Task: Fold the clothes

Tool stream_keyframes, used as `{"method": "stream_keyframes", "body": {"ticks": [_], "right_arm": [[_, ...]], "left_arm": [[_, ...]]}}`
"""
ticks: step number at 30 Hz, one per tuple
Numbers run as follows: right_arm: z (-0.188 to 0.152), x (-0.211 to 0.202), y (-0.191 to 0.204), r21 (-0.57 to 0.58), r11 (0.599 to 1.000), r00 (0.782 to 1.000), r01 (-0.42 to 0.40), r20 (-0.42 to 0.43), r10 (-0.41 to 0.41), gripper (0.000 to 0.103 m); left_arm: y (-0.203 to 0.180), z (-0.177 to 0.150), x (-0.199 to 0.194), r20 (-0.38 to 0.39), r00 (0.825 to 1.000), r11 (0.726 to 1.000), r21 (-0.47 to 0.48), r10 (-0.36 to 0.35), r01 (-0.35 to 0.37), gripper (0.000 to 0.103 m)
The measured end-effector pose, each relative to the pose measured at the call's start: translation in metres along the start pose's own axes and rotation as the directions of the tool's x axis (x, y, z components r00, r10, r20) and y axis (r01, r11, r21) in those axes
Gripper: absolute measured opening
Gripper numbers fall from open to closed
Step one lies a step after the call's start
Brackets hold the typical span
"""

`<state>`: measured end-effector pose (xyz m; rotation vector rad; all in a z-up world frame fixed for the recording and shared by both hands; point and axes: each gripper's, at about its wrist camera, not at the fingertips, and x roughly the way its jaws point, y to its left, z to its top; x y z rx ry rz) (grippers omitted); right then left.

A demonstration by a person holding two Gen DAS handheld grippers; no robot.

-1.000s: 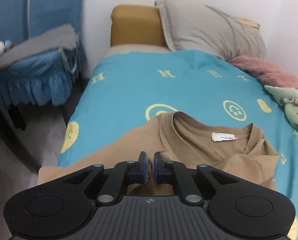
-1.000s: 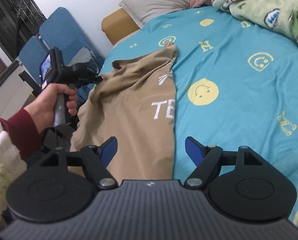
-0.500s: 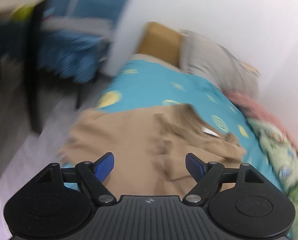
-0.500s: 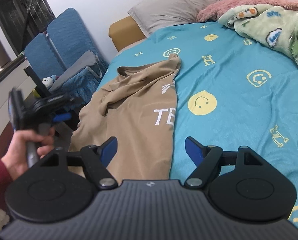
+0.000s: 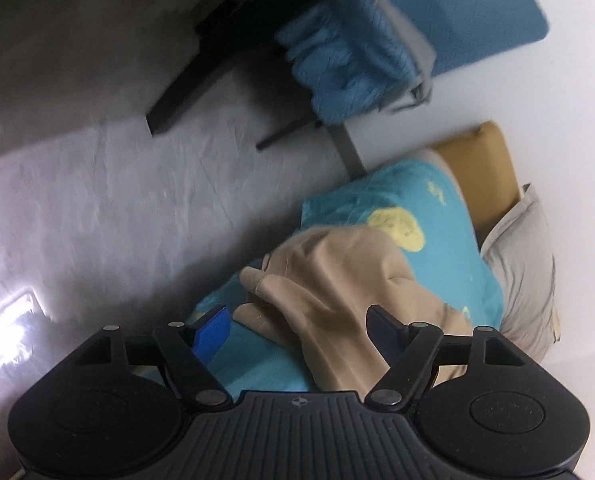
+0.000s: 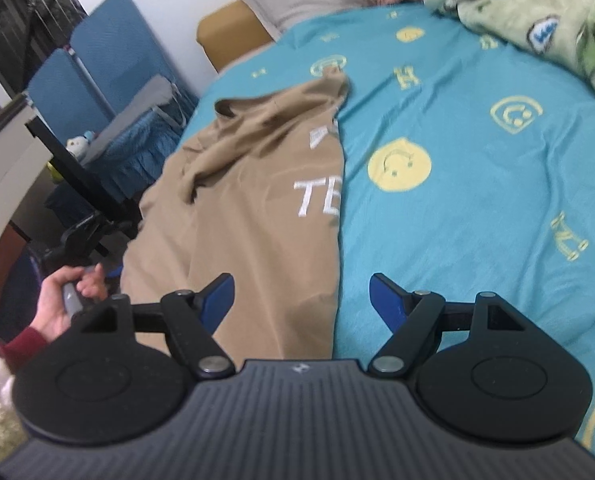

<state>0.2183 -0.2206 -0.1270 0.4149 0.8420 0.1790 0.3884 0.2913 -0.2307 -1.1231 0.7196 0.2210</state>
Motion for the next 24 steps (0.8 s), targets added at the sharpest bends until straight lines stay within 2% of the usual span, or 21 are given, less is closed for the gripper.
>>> {"method": "stream_keyframes", "body": {"ticks": [1, 4, 5, 6, 8, 10, 12, 13, 15, 16, 19, 21, 24], "right_arm": [[0.001, 0.005, 0.000, 0.017, 1.000, 1.000, -0.010, -0.018, 0.011, 0.076], [0.002, 0.011, 0.000, 0.056, 0.998, 1.000, -0.002, -0.016, 0.003, 0.076], [0.003, 0.012, 0.000, 0.052, 0.999, 1.000, 0.009, -0.013, -0.008, 0.076], [0.004, 0.013, 0.000, 0.054, 0.998, 1.000, 0.019, -0.008, -0.019, 0.076], [0.007, 0.011, -0.003, 0.077, 0.997, 1.000, 0.026, 0.005, -0.027, 0.076], [0.009, 0.008, -0.008, 0.099, 0.995, 0.999, 0.029, 0.015, -0.030, 0.076], [0.011, 0.004, -0.011, 0.116, 0.993, 0.999, 0.028, 0.026, -0.031, 0.076], [0.012, 0.000, -0.012, 0.125, 0.992, 0.999, 0.024, 0.033, -0.029, 0.076], [0.013, -0.007, -0.015, 0.138, 0.990, 0.998, 0.024, 0.051, -0.031, 0.076], [0.014, -0.011, -0.015, 0.141, 0.990, 0.998, 0.025, 0.061, -0.034, 0.076], [0.016, -0.021, -0.020, 0.158, 0.987, 0.996, 0.019, 0.083, -0.033, 0.076], [0.016, -0.028, -0.026, 0.181, 0.983, 0.995, 0.013, 0.098, -0.031, 0.076], [0.018, -0.038, -0.035, 0.203, 0.979, 0.992, 0.007, 0.123, -0.033, 0.076]], "left_arm": [[0.000, 0.002, 0.008, -0.017, 1.000, 1.000, -0.002, 0.000, 0.000, 0.074], [-0.002, 0.009, 0.017, -0.002, 1.000, 1.000, 0.001, -0.011, 0.011, 0.055], [-0.005, 0.011, 0.019, 0.010, 1.000, 1.000, 0.009, -0.005, 0.005, 0.037], [-0.008, 0.012, 0.020, 0.022, 1.000, 1.000, 0.018, 0.001, -0.001, 0.013], [-0.019, 0.014, 0.020, 0.055, 0.998, 0.997, 0.070, 0.012, -0.016, 0.008], [-0.042, 0.011, 0.009, 0.110, 0.994, 0.980, 0.192, 0.024, -0.045, 0.008], [-0.069, 0.007, -0.003, 0.170, 0.985, 0.943, 0.320, 0.034, -0.088, 0.008], [-0.085, 0.003, -0.011, 0.198, 0.979, 0.915, 0.387, 0.040, -0.116, 0.008], [-0.121, -0.010, -0.029, 0.256, 0.966, 0.841, 0.519, 0.020, -0.155, 0.008], [-0.140, -0.019, -0.039, 0.282, 0.959, 0.792, 0.586, 0.001, -0.173, 0.008], [-0.200, -0.059, -0.063, 0.330, 0.942, 0.595, 0.769, -0.055, -0.235, 0.007], [-0.237, -0.094, -0.076, 0.304, 0.946, 0.488, 0.846, -0.111, -0.215, 0.007], [-0.284, -0.152, -0.087, 0.243, 0.955, 0.310, 0.933, -0.169, -0.183, 0.007]]}}
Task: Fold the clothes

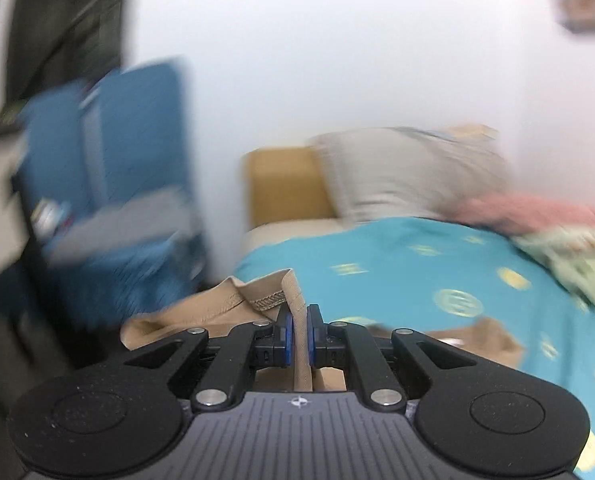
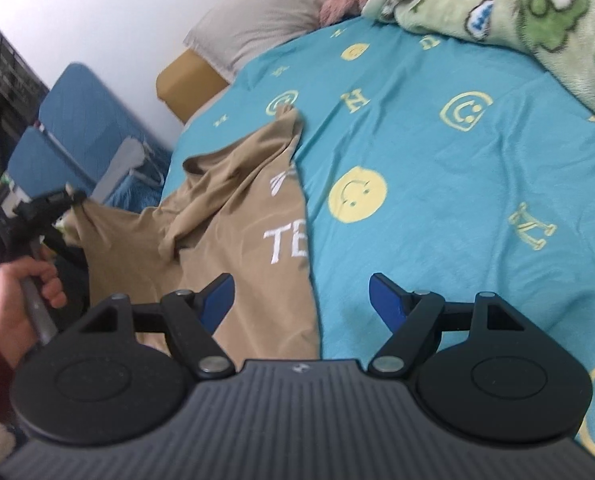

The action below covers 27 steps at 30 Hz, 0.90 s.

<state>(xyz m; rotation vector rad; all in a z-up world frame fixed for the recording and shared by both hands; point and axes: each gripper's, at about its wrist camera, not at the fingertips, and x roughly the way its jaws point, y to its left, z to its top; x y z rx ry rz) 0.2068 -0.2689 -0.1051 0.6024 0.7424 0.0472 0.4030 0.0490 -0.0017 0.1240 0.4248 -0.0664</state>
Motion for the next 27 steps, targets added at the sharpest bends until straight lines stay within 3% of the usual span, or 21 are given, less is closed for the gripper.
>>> {"method": "stream_keyframes", "body": {"ticks": [3, 5, 7, 9, 12, 19, 23, 27], "right_arm": [[0.006, -0.010, -0.009, 0.024, 1.000, 0.999, -0.005, 0.035, 0.005, 0.076], [0.010, -0.016, -0.015, 0.024, 1.000, 0.998, 0.000, 0.062, -0.002, 0.076], [0.014, -0.020, -0.022, 0.029, 1.000, 0.997, 0.005, 0.080, -0.007, 0.076], [0.017, -0.023, -0.029, 0.048, 0.999, 0.996, 0.000, 0.092, -0.004, 0.077], [0.020, -0.028, -0.037, 0.067, 0.998, 0.995, -0.020, 0.103, 0.013, 0.077], [0.018, -0.041, -0.039, 0.030, 0.998, 0.990, -0.063, 0.129, 0.059, 0.078], [0.009, -0.046, -0.028, -0.055, 0.994, 0.986, -0.093, 0.132, 0.100, 0.078], [0.001, -0.051, -0.014, -0.129, 0.978, 0.976, -0.162, 0.128, 0.178, 0.078]], "left_arm": [[-0.066, 0.010, -0.005, -0.012, 0.996, 0.990, 0.110, -0.087, 0.088, 0.007], [-0.099, 0.008, -0.004, -0.039, 0.990, 0.981, 0.131, -0.136, 0.140, 0.009], [-0.127, 0.002, -0.001, -0.071, 0.981, 0.974, 0.128, -0.181, 0.189, 0.020], [-0.146, -0.006, -0.002, -0.100, 0.971, 0.965, 0.126, -0.218, 0.230, 0.050], [-0.158, -0.022, -0.014, -0.120, 0.966, 0.964, 0.111, -0.229, 0.242, 0.053], [-0.124, -0.079, -0.112, -0.117, 0.967, 0.974, -0.041, -0.228, 0.225, 0.064], [-0.103, -0.116, -0.183, -0.105, 0.974, 0.979, -0.060, -0.198, 0.193, 0.069], [-0.083, -0.142, -0.224, -0.115, 0.974, 0.977, -0.113, -0.194, 0.182, 0.073]]}}
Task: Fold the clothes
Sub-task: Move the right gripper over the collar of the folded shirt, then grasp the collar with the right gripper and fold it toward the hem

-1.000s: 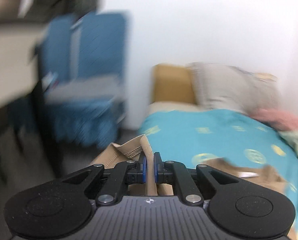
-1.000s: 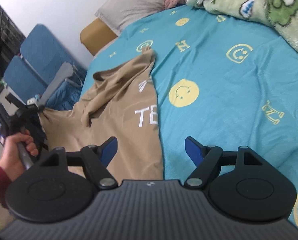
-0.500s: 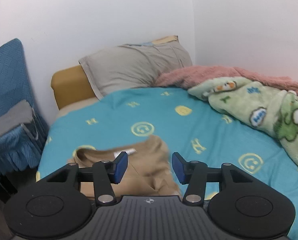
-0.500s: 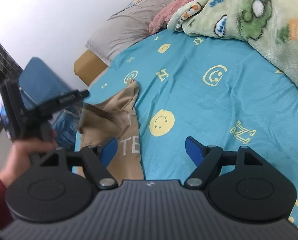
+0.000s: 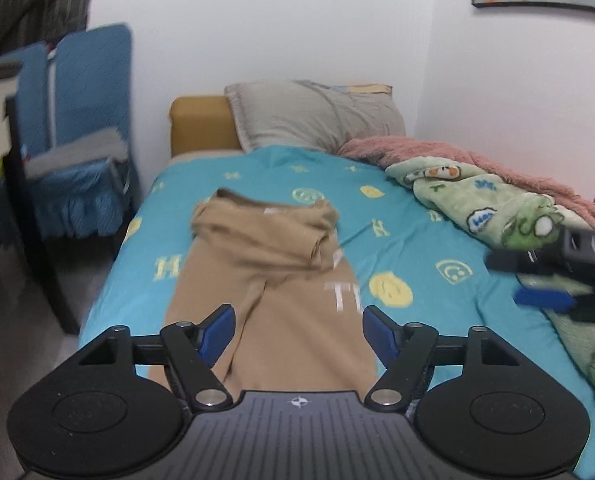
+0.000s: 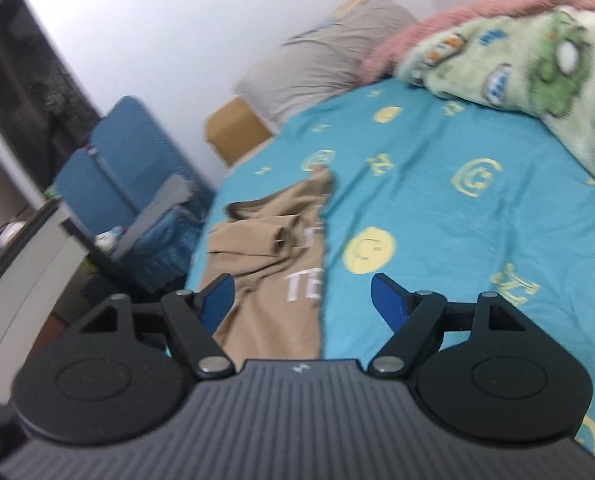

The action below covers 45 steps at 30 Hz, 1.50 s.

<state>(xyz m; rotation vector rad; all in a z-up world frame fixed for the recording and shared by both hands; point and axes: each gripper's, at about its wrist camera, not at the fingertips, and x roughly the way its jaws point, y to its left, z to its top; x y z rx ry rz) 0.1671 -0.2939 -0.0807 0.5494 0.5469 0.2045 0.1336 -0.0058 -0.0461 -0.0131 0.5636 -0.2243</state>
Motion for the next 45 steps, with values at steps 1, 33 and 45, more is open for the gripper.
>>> {"method": "stream_keyframes", "body": {"ticks": [1, 33, 45], "right_arm": [[-0.001, 0.001, 0.004, -0.017, 1.000, 1.000, -0.014, 0.000, 0.014, 0.077], [0.041, 0.287, 0.090, -0.483, 0.875, 0.984, -0.009, -0.158, -0.078, 0.007], [0.062, 0.349, 0.069, -0.326, 0.937, 0.987, 0.121, -0.063, -0.149, 0.010]], "left_arm": [[0.004, -0.004, -0.007, 0.004, 1.000, 1.000, 0.003, 0.005, -0.005, 0.073], [0.086, -0.032, 0.007, -0.022, 0.997, 0.972, -0.226, -0.079, 0.072, 0.077], [0.089, -0.045, 0.032, -0.067, 0.997, 0.969, -0.248, -0.028, 0.011, 0.077]]}}
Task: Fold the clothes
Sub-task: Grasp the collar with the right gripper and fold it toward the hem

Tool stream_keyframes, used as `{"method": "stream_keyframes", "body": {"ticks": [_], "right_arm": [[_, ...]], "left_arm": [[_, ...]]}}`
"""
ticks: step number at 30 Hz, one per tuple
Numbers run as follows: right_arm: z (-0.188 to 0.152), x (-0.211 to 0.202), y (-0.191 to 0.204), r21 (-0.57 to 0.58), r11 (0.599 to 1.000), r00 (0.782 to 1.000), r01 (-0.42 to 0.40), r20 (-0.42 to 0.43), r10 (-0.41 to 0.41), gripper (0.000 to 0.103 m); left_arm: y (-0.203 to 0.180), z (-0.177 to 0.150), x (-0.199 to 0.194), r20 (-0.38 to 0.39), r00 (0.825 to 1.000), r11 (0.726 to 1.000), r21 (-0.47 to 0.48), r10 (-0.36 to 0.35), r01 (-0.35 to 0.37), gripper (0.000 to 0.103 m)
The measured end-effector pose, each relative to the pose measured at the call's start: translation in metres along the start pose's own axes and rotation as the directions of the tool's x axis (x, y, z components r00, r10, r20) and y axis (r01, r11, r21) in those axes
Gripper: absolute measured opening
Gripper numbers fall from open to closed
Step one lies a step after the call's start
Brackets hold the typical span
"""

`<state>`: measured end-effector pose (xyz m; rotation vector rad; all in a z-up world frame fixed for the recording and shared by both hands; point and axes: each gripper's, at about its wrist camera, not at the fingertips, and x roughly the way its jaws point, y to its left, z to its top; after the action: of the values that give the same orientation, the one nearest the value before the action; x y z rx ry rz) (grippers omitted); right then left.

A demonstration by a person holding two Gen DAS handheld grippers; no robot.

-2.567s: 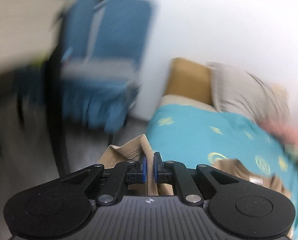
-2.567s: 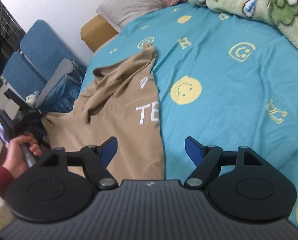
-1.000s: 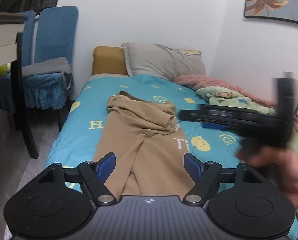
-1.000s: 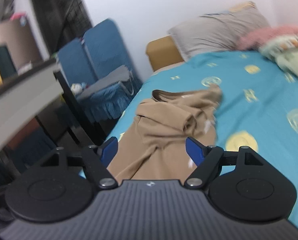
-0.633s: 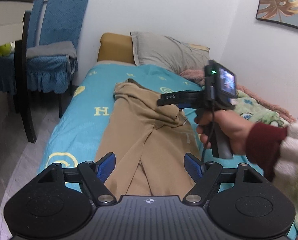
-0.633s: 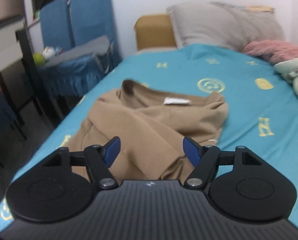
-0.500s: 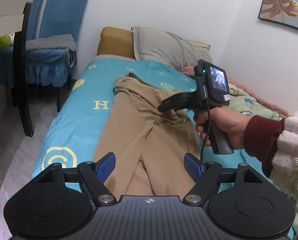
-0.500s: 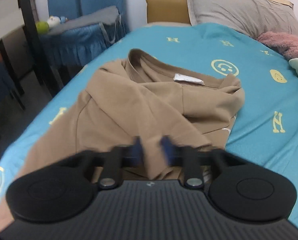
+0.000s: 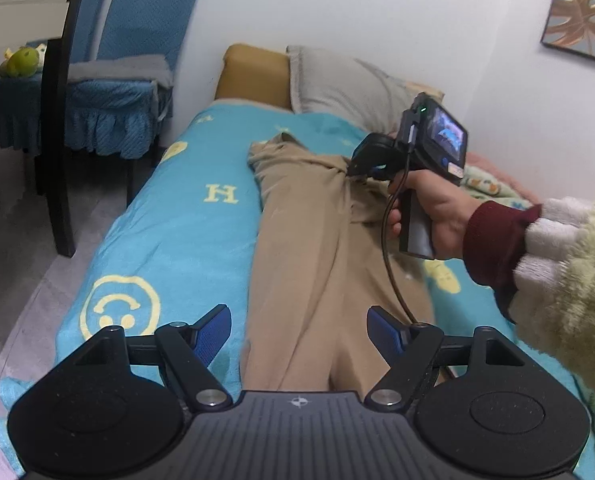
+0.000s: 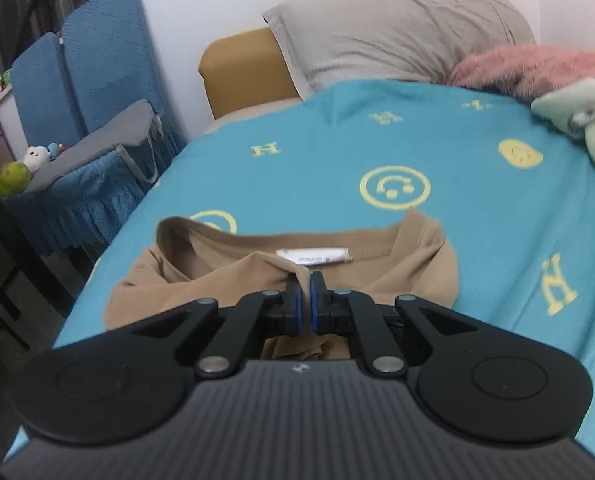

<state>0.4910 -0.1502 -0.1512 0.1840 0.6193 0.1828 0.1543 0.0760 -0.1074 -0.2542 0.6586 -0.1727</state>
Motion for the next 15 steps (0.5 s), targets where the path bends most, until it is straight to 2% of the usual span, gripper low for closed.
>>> {"method": "stream_keyframes", "body": {"ticks": [2, 4, 5, 6, 11, 15], "right_arm": [[-0.002, -0.006, 0.000, 0.002, 1.000, 1.000, -0.013, 0.007, 0.013, 0.015], [0.000, -0.019, -0.001, 0.010, 1.000, 1.000, -0.025, 0.006, 0.025, 0.043], [0.001, -0.029, 0.000, 0.017, 0.999, 0.999, -0.037, 0.020, 0.037, 0.071], [0.001, -0.041, 0.000, 0.023, 0.998, 0.998, -0.051, 0.041, 0.050, 0.087], [-0.006, -0.131, 0.003, 0.047, 0.995, 0.993, -0.089, 0.087, 0.084, 0.088], [-0.037, -0.220, 0.007, 0.075, 0.993, 0.992, -0.094, 0.087, 0.088, 0.088]], "left_arm": [[0.000, 0.001, 0.003, -0.004, 1.000, 1.000, 0.005, 0.009, -0.009, 0.077], [-0.002, 0.002, 0.004, -0.005, 1.000, 1.000, 0.014, 0.008, -0.008, 0.077], [-0.003, 0.002, 0.004, -0.005, 1.000, 1.000, 0.017, 0.005, -0.005, 0.077], [-0.005, 0.002, 0.004, -0.005, 1.000, 1.000, 0.022, 0.005, -0.005, 0.077], [-0.013, 0.001, -0.006, 0.006, 1.000, 0.997, 0.070, 0.012, -0.012, 0.077], [-0.008, 0.003, -0.013, -0.025, 1.000, 0.999, 0.033, 0.001, 0.000, 0.077]]}}
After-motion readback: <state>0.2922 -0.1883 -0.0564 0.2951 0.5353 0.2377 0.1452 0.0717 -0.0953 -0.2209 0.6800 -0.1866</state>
